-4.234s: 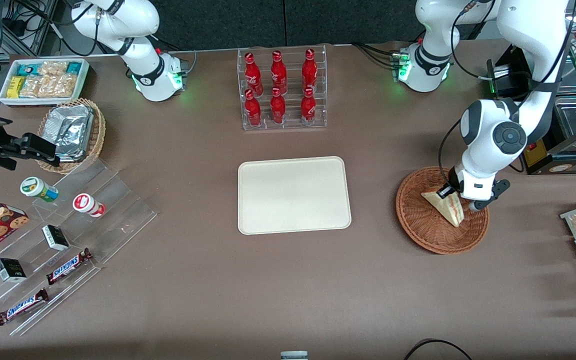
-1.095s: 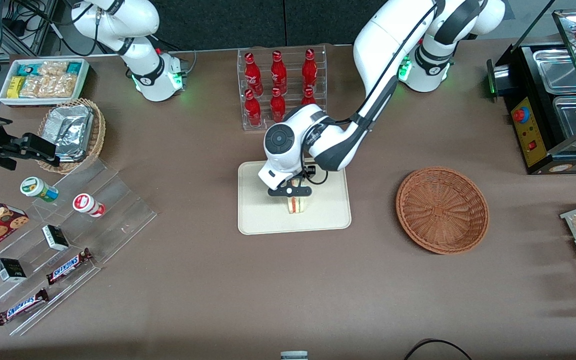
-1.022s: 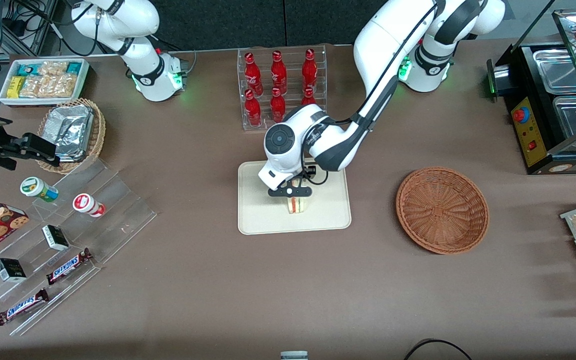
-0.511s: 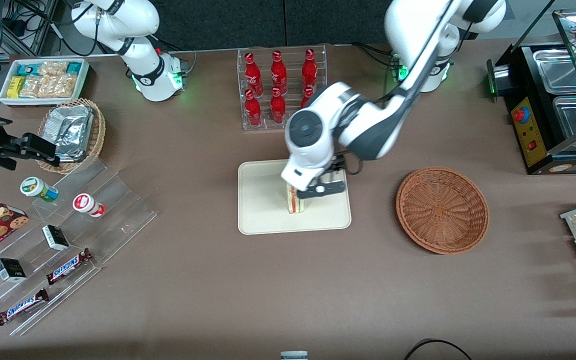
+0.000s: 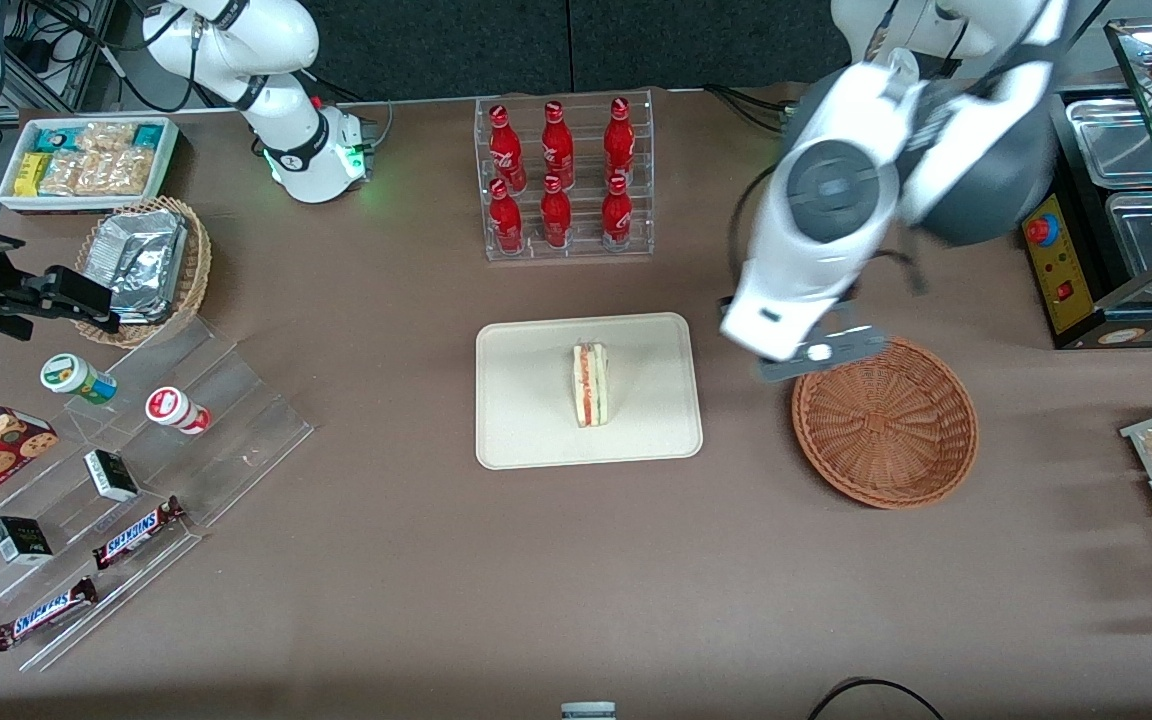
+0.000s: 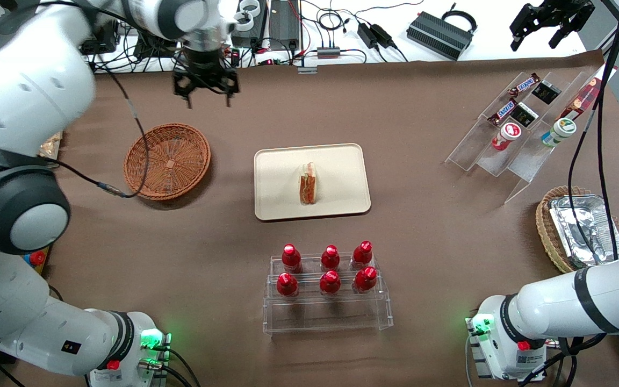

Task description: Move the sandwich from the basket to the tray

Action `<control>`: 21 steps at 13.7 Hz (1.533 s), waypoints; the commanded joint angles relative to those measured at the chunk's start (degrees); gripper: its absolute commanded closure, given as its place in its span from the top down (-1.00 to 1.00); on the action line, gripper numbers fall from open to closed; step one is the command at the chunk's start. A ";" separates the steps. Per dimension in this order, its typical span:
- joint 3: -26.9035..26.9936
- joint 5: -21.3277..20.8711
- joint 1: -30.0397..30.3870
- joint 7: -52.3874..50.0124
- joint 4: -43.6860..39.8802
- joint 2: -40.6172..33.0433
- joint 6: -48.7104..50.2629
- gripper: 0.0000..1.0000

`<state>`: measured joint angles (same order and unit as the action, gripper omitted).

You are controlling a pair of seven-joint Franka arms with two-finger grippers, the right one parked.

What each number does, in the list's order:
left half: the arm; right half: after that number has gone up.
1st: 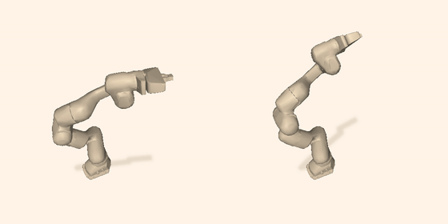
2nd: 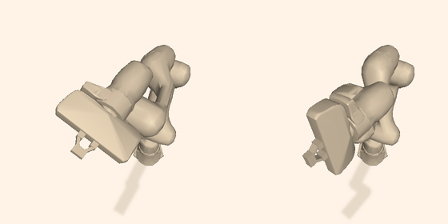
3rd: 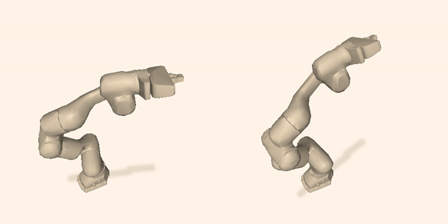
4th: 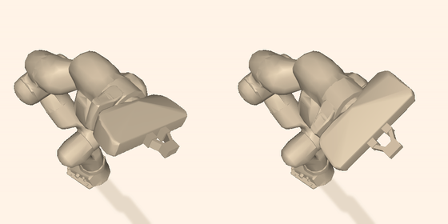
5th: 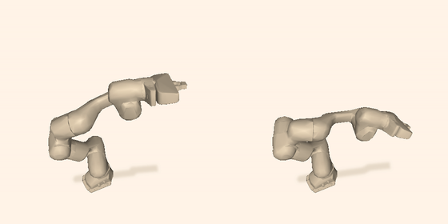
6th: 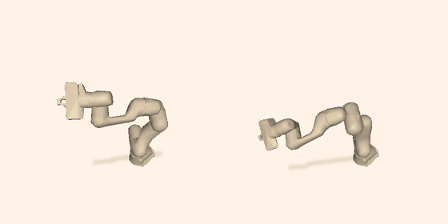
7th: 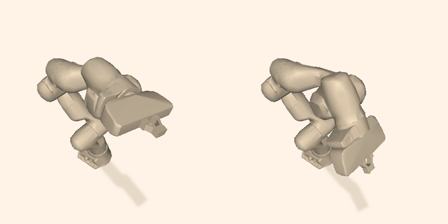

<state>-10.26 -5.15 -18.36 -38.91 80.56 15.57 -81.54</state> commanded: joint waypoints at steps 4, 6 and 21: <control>-0.64 0.93 14.12 21.90 2.05 -6.60 5.34 1.00; -0.55 1.11 17.72 28.94 2.23 -8.36 6.13 1.00; 8.67 4.53 16.24 38.73 1.88 -12.06 9.56 1.00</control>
<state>-2.28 -1.35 -1.88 -1.84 81.76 4.92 -72.52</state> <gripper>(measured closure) 0.000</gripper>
